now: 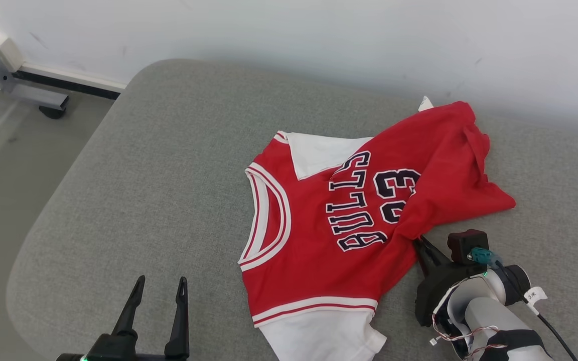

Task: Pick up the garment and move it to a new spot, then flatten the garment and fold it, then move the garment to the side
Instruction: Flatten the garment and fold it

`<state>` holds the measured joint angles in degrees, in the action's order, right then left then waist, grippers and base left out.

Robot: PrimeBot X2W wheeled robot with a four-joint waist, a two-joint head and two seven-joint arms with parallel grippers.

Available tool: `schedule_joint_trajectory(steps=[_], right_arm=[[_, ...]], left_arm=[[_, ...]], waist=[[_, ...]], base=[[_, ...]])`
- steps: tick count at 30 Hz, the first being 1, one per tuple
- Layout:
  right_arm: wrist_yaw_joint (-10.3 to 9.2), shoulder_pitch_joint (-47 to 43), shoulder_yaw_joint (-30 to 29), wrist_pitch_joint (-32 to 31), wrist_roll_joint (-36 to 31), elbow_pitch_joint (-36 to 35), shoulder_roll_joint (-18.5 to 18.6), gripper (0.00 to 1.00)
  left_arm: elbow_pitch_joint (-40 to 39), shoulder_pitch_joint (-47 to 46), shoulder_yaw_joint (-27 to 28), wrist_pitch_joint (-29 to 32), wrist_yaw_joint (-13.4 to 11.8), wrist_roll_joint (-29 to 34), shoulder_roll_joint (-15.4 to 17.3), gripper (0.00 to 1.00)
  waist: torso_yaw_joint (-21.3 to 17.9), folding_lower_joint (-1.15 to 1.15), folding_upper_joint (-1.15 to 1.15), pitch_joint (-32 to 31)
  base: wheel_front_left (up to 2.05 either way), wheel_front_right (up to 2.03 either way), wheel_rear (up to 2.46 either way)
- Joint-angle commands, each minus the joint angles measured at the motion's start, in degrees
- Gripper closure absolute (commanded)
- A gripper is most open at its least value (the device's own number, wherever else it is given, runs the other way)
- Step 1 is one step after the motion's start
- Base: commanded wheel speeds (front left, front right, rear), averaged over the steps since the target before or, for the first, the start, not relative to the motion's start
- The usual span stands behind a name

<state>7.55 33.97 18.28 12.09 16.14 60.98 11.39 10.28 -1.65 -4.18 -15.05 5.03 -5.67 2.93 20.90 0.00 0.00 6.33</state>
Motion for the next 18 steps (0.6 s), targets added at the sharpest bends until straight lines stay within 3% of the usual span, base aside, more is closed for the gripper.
schedule_joint_trajectory(steps=[1, 5, 11, 18], right_arm=[[-0.15, -0.8, 0.3, 0.6, 0.5, -0.3, 0.0, 1.00], [-0.15, -3.2, 1.1, 2.0, 3.1, -3.9, 0.3, 1.00], [-0.15, -10.2, 2.7, 2.5, 4.9, -14.7, 2.9, 1.00], [-0.15, -24.8, -4.4, -3.6, 4.2, -33.0, 3.5, 1.00]], left_arm=[[0.2, 0.7, 0.2, -0.2, -0.2, -0.1, -0.1, 0.00], [0.2, 1.8, 0.5, -0.2, -0.2, 0.3, -0.1, 0.00], [-0.3, 3.3, 1.0, -0.2, -0.4, 0.6, -0.1, 0.00], [0.0, 4.0, 0.8, -0.2, -0.2, 0.6, -0.1, 0.00]], waist=[[-0.6, 0.00, 0.00, -0.8], [-1.9, 0.00, 0.00, -2.4], [-4.5, 0.00, 0.00, -4.3], [-5.7, 0.00, 0.00, -5.5]], base=[[0.00, 0.00, 0.00], [0.00, 0.00, 0.00], [0.00, 0.00, 0.00], [0.00, 0.00, 0.00]])
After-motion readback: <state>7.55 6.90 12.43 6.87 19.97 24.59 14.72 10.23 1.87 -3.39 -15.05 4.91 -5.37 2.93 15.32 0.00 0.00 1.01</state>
